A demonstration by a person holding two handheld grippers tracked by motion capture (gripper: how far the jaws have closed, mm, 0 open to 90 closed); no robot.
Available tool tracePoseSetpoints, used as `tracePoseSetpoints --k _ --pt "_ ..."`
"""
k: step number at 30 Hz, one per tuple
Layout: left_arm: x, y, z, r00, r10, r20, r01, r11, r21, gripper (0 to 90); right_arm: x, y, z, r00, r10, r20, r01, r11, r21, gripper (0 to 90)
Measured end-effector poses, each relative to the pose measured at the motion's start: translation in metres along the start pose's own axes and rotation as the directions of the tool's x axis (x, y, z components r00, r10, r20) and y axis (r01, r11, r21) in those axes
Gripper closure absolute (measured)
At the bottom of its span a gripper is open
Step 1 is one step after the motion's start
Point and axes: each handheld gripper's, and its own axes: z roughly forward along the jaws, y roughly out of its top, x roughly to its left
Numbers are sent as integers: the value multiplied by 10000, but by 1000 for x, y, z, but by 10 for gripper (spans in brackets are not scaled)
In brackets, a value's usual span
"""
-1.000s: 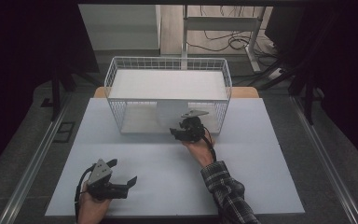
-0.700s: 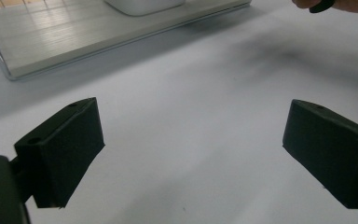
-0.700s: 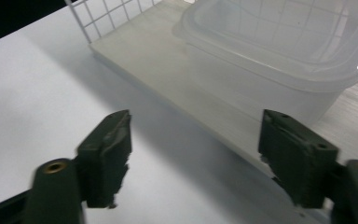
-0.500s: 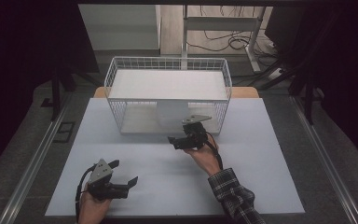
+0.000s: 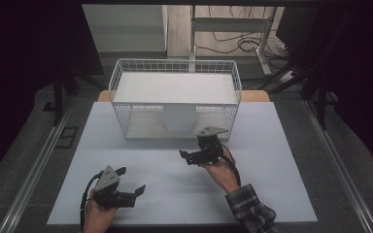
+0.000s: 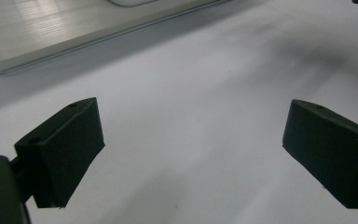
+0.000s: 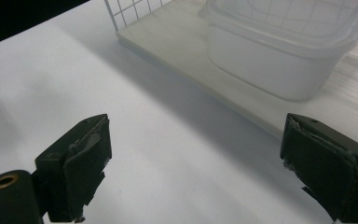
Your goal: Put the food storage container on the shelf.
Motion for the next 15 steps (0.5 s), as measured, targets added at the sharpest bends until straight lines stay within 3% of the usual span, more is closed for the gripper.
tracePoseSetpoints --k 15 --pt "-1 -1 4 9987 54 514 -66 9997 239 36 6 -24 -19 9999 -143 14 143 9994 302 23"
